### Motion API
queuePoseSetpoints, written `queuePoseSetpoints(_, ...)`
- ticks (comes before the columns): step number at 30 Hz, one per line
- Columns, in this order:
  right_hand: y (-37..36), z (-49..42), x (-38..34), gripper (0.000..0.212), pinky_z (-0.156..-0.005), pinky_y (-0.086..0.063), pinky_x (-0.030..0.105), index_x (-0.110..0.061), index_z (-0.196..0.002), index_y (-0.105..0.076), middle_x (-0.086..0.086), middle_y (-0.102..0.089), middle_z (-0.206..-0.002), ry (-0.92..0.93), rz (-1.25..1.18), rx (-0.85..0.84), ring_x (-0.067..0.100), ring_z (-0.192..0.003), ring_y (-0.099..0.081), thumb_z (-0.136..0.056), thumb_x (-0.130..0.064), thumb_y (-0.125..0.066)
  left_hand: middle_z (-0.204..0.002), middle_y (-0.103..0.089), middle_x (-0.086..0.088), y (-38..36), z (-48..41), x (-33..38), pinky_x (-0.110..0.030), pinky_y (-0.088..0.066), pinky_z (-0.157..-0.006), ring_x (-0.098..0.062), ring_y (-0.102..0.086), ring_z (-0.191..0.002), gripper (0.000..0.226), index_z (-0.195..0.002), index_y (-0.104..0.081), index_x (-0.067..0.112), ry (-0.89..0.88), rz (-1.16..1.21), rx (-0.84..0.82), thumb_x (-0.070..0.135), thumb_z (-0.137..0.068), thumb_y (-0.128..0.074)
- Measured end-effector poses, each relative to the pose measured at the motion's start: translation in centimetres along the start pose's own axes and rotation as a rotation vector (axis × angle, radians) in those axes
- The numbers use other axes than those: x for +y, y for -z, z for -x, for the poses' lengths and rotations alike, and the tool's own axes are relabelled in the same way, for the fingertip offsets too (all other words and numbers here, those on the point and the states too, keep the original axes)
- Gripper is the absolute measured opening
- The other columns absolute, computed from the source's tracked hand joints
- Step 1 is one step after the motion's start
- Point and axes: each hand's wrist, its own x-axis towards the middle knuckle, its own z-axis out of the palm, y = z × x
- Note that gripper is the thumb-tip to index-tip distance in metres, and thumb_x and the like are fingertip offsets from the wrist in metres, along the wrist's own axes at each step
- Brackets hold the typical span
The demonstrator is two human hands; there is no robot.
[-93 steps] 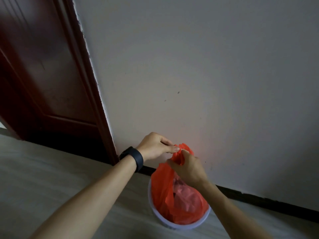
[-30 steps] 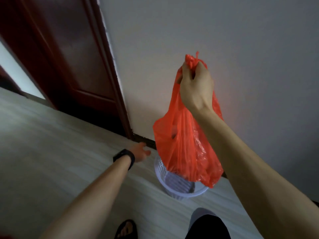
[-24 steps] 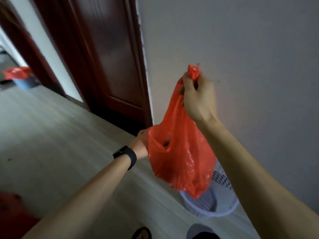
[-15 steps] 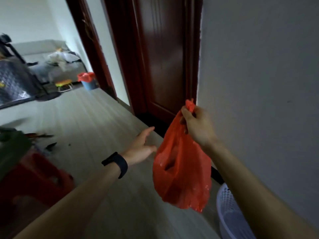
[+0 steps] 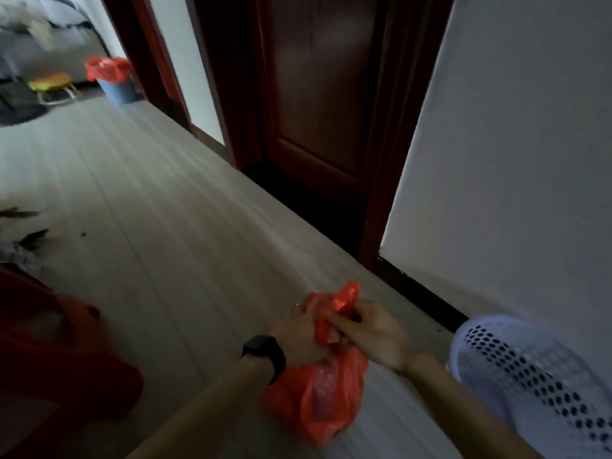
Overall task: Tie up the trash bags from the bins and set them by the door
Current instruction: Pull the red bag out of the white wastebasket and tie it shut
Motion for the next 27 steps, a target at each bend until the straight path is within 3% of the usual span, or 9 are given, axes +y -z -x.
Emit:
queuePoseSetpoints(5,2.6,-2.2,-1.6,0.026,-0.067,-0.056,0.033,-0.015,-0.088,-0.071,-0.001,-0.074,-0.077,0.0,0.008,0.039,0.01,-0.066,-0.069,-0.09,-0.041,-0.064,-0.092,-0.074,-0.007,-1.1,-1.1,-1.6,-0.037,-0.054,-0.079,-0.022,-0.07,-0.085,0.046,-0.102,-0.07,0.017,0.088,0.406,0.173,0.056,-0.092,-0.047)
queuePoseSetpoints(9,4.0,-4.3,-1.3,0.022,-0.082,-0.045,0.026,-0.023,-0.083,-0.07,-0.007,-0.059,-0.106,0.21,0.353,0.574,0.01,-0.092,-0.059,-0.094,-0.038,-0.059,-0.046,-0.054,0.011,-0.5,-2.5,-2.9,-0.029,-0.039,-0.054,-0.001,-0.048,-0.04,0.04,-0.081,-0.069,0.023,0.201,0.942,0.26,0.045,-0.101,-0.042)
queuePoseSetpoints(11,3.4,-5.2,-1.4,0.026,-0.089,-0.048,0.029,-0.018,-0.085,-0.072,-0.003,-0.056,-0.124,0.31,0.255,0.574,0.013,-0.11,-0.057,-0.097,-0.036,-0.057,-0.045,-0.047,0.013,0.6,-3.4,-3.2,-0.027,-0.032,-0.052,-0.001,-0.041,-0.04,0.04,-0.085,-0.069,0.025,0.185,1.063,0.23,0.052,-0.099,-0.042)
queuePoseSetpoints(13,2.6,-6.3,-2.3,0.033,-0.082,-0.057,0.039,-0.018,-0.087,-0.07,-0.004,-0.071,-0.107,0.223,0.001,0.397,0.014,-0.096,-0.069,-0.1,-0.041,-0.051,-0.057,-0.053,0.015,1.6,-4.1,-3.5,-0.029,-0.038,-0.056,-0.003,-0.049,-0.05,0.039,-0.098,-0.069,0.034,0.102,1.042,0.174,0.064,-0.089,-0.046)
queuePoseSetpoints(16,1.3,-7.6,-3.2,0.034,-0.063,-0.056,0.031,-0.017,-0.082,-0.071,0.0,-0.076,-0.081,0.094,-0.208,0.347,0.014,-0.072,-0.073,-0.099,-0.041,-0.055,-0.098,-0.07,0.019,2.7,-4.5,-3.5,-0.02,-0.051,-0.079,0.003,-0.065,-0.091,0.044,-0.123,-0.053,0.05,-0.114,0.903,0.017,0.06,-0.082,-0.065)
queuePoseSetpoints(20,0.6,-9.6,-3.4,0.025,-0.062,-0.055,0.026,-0.017,-0.082,-0.075,0.001,-0.074,-0.077,0.11,-0.284,0.364,0.01,-0.069,-0.069,-0.093,-0.037,-0.065,-0.061,-0.06,0.012,3.0,-6.1,-3.2,-0.019,-0.04,-0.056,-0.002,-0.062,-0.066,0.025,-0.07,-0.062,0.035,-0.266,0.372,0.066,0.055,-0.082,-0.068)
queuePoseSetpoints(22,0.9,-10.0,-1.7,0.022,-0.069,-0.059,0.036,-0.019,-0.095,-0.072,-0.003,-0.074,-0.089,0.135,-0.317,0.438,0.01,-0.081,-0.071,-0.09,-0.039,-0.069,-0.045,-0.041,0.006,2.8,-7.1,-3.6,-0.026,-0.028,-0.05,-0.014,-0.051,-0.048,0.052,-0.05,-0.041,0.02,-0.25,0.339,0.115,0.045,-0.09,-0.064)
queuePoseSetpoints(24,0.4,-9.8,1.3,0.049,-0.095,-0.054,0.041,-0.029,-0.118,-0.061,-0.011,-0.065,-0.121,0.098,-0.297,0.453,0.008,-0.113,-0.062,-0.081,-0.06,-0.068,-0.041,-0.034,0.008,3.2,-8.3,-4.2,-0.025,-0.026,-0.045,-0.008,-0.035,-0.037,0.057,-0.047,-0.036,0.02,-0.135,0.579,0.043,0.045,-0.093,-0.059)
queuePoseSetpoints(27,-3.4,-8.5,5.7,0.099,-0.121,-0.009,0.036,-0.05,-0.151,-0.019,-0.016,-0.007,-0.165,0.004,0.091,0.109,0.006,-0.15,-0.005,-0.065,-0.09,-0.047,-0.041,-0.029,0.004,3.8,-9.4,-5.0,-0.027,-0.028,-0.043,-0.015,-0.027,-0.037,0.058,-0.046,-0.034,0.026,-0.05,0.835,-0.134,0.058,-0.089,-0.057)
